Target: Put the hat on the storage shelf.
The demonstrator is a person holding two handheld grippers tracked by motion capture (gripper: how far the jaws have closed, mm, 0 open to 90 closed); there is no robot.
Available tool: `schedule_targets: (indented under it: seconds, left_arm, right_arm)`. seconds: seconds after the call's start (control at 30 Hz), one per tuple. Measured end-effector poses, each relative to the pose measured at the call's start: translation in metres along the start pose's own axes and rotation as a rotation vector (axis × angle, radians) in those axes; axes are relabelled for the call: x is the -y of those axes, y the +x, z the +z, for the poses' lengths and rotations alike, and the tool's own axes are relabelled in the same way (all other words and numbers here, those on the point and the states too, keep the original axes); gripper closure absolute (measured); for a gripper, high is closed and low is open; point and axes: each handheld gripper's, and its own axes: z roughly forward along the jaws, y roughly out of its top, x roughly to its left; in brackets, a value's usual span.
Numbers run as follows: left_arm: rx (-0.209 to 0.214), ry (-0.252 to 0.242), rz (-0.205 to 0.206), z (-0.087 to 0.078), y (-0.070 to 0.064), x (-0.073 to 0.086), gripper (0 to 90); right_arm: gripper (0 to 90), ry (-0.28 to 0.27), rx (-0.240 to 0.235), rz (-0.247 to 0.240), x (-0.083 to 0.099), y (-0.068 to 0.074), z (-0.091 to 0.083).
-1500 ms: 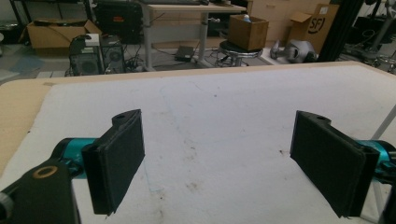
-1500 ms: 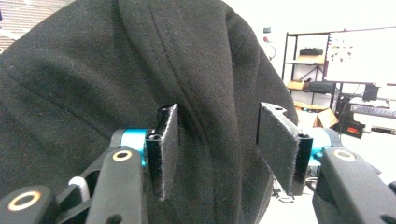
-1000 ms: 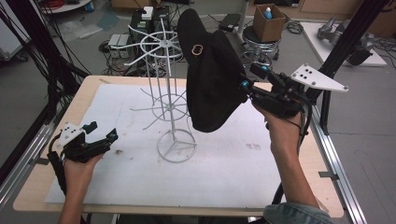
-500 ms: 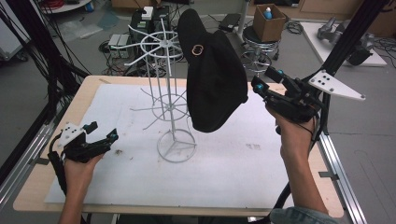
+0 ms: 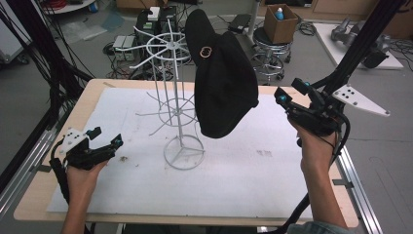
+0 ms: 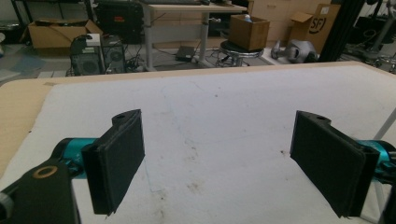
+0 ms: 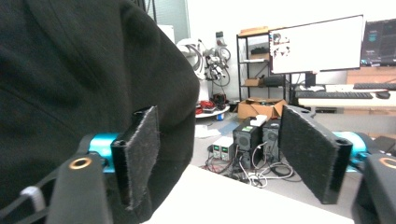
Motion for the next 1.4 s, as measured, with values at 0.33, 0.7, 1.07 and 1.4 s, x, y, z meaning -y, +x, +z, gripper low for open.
schedule_targets:
  seconds: [0.33, 0.7, 1.07, 1.4]
  left_arm:
    - [0.001, 0.005, 0.0, 0.002, -0.001, 0.002, 17.8]
    - [0.002, 0.007, 0.001, 0.003, -0.001, 0.003, 17.8]
    - [0.004, 0.009, 0.006, 0.002, -0.001, 0.002, 17.8]
    - [0.004, 0.012, 0.006, 0.002, -0.002, 0.003, 17.8]
  right_arm:
    - [15.6, 0.029, 0.067, 0.044, 0.02, -0.01, -0.006]
    - [11.6, 0.042, 0.131, 0.019, 0.037, -0.017, -0.013]
    - [11.5, 0.063, 0.182, 0.007, 0.058, -0.018, -0.017]
    - [11.5, 0.074, 0.203, 0.0, 0.075, -0.019, -0.021]
